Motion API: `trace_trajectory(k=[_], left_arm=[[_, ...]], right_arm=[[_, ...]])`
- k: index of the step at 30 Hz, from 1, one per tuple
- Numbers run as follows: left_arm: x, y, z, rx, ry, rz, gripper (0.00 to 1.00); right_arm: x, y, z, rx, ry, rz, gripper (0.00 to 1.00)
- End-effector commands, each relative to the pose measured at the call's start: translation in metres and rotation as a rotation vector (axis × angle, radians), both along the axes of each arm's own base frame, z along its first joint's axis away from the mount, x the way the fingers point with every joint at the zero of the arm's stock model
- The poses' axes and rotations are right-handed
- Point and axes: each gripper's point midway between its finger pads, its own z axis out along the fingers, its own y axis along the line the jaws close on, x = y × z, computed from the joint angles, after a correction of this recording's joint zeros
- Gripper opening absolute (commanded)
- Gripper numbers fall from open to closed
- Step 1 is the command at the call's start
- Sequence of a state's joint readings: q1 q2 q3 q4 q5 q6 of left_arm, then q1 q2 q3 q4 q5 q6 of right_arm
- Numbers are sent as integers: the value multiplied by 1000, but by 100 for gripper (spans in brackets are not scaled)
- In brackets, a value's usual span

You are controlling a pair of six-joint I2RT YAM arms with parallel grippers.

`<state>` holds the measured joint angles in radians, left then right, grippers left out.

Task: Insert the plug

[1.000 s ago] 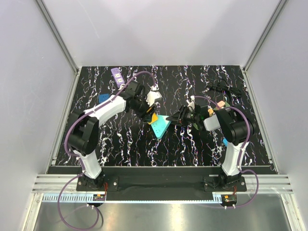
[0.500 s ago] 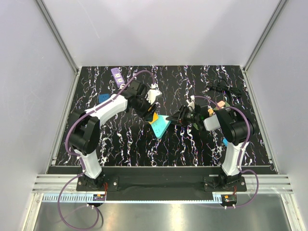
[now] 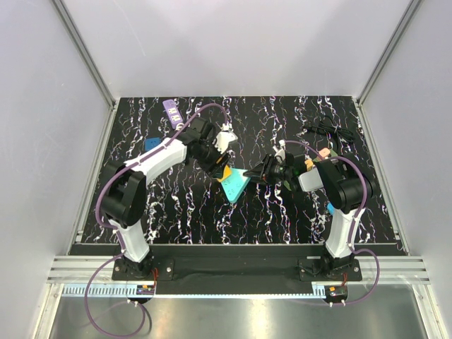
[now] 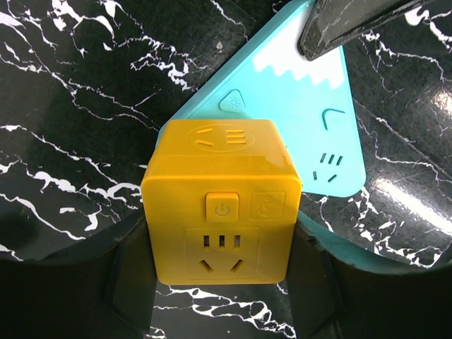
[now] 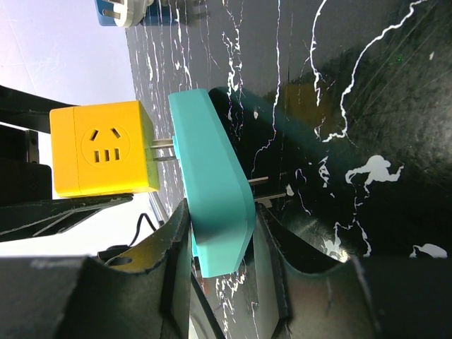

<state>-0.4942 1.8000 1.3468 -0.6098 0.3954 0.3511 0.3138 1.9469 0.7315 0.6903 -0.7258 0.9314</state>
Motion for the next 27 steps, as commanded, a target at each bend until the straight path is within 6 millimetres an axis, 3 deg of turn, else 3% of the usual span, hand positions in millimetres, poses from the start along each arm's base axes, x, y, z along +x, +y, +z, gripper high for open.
trace_trajectory(k=[1, 13, 21, 27], left_arm=[[22, 18, 26, 19, -126, 23, 0], [18, 14, 32, -28, -112, -13, 0], [13, 4, 52, -100, -119, -36, 0], [6, 4, 41, -96, -87, -57, 0]], right_arm=[[-7, 2, -8, -31, 13, 34, 0], [-7, 4, -9, -29, 18, 46, 0], [-7, 3, -12, -32, 23, 47, 0], [-8, 4, -10, -31, 20, 49, 0]])
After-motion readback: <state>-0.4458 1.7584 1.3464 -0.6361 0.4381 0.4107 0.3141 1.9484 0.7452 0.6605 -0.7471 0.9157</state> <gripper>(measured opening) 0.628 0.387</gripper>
